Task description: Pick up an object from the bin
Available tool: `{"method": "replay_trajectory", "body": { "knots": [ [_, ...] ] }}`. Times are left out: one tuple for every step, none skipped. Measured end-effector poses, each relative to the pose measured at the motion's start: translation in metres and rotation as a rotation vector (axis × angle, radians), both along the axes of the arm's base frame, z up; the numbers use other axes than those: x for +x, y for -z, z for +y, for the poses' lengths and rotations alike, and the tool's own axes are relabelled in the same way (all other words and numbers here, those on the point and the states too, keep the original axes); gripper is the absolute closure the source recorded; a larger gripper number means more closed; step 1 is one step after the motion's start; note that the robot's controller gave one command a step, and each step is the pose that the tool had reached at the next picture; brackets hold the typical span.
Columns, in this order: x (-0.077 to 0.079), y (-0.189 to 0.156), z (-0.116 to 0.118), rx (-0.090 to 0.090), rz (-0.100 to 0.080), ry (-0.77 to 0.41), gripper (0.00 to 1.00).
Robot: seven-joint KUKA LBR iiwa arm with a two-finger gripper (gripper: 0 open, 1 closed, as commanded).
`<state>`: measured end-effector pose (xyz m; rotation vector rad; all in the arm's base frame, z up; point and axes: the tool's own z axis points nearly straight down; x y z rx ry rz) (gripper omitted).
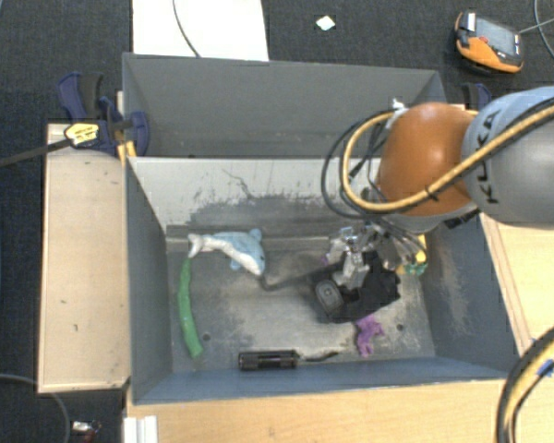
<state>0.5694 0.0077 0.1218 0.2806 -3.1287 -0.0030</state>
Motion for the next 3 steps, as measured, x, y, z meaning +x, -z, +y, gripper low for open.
{"method": "replay_trajectory", "body": {
  "knots": [
    [-0.012, 0.019, -0.042, 0.000, -0.010, 0.020, 1.00],
    [-0.012, -0.063, -0.026, 0.001, -0.006, 0.028, 1.00],
    [-0.011, -0.125, -0.041, -0.002, -0.001, -0.010, 1.00]
  ]
}}
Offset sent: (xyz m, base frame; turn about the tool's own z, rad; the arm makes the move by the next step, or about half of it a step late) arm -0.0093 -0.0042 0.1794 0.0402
